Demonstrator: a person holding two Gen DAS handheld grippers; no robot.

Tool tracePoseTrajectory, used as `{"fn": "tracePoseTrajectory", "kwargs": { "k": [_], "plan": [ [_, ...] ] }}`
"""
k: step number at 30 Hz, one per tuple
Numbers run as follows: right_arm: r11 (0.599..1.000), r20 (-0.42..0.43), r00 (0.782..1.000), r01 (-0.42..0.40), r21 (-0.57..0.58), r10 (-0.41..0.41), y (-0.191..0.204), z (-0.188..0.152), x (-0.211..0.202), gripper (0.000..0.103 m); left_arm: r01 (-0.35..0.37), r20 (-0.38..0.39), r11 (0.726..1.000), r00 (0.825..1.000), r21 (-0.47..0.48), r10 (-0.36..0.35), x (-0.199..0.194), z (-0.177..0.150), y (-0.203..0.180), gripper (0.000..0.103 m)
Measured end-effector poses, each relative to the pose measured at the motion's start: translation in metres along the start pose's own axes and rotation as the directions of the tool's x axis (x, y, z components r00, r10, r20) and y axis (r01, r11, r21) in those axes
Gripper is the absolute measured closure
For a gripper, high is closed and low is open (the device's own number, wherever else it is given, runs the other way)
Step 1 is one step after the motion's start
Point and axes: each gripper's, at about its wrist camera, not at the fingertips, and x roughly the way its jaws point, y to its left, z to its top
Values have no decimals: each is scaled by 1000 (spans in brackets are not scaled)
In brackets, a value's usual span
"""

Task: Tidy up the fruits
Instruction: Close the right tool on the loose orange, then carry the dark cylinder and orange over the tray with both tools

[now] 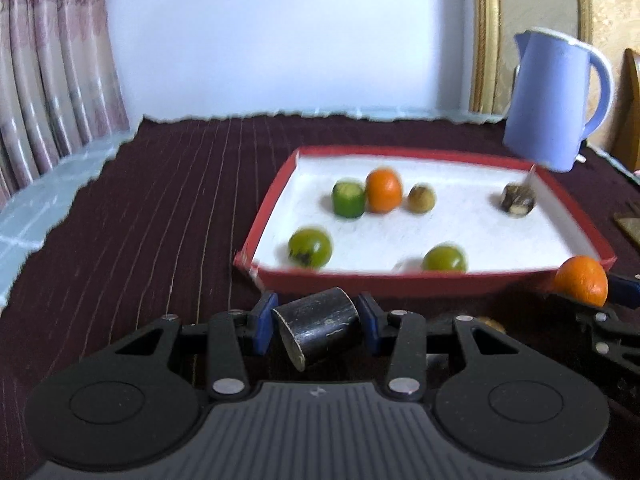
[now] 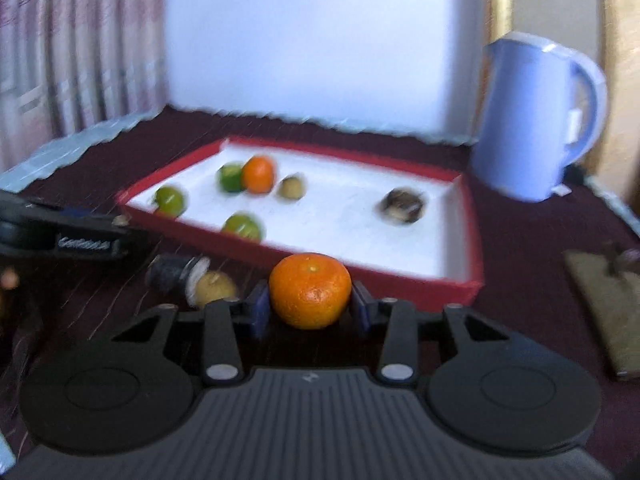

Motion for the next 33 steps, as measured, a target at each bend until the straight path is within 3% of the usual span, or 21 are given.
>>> {"fn": "tracePoseTrajectory", "kwargs": {
  "k": [3, 13, 33],
  "plan": [
    [997, 49, 997, 62, 47, -65, -5, 6, -8, 64, 6, 25, 1000, 1000, 8, -6, -4, 11, -9, 60],
    [981, 96, 991, 72, 179, -91, -25, 23, -11, 63, -2, 51, 998, 999, 57, -1, 0, 24, -34, 60],
    [980, 92, 988, 111, 164, -127, -30, 37, 9, 63, -30, 38, 995, 999, 94, 26, 20, 35, -42, 60]
  ]
}}
